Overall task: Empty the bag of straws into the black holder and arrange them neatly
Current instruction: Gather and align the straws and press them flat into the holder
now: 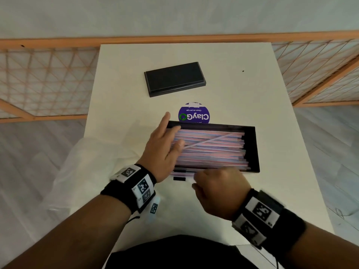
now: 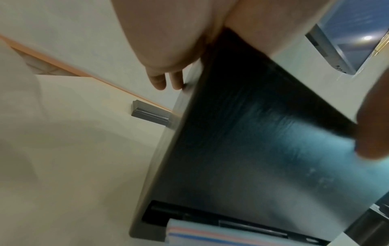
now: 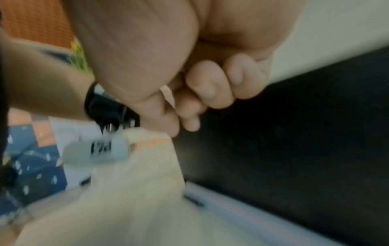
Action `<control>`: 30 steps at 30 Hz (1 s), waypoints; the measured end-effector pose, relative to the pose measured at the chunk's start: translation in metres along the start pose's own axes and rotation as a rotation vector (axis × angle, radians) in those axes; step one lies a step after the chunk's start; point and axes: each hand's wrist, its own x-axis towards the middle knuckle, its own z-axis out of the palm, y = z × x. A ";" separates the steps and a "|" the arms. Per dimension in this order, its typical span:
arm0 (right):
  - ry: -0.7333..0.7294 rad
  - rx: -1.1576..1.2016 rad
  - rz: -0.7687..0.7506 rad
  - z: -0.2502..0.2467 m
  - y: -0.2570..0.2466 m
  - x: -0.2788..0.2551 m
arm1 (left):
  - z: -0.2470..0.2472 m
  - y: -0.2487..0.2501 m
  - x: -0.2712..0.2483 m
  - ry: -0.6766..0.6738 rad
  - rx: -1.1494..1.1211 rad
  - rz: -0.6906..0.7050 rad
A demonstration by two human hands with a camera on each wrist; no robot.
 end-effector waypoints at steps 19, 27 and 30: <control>-0.346 -0.138 0.086 0.031 -0.011 0.010 | 0.000 -0.006 0.000 0.046 -0.240 -0.005; 0.075 -0.171 0.275 -0.053 -0.002 0.009 | -0.032 0.017 0.009 0.248 -0.651 -0.168; 0.018 -0.167 0.256 -0.056 -0.002 0.031 | -0.035 0.021 0.012 0.300 -0.648 -0.153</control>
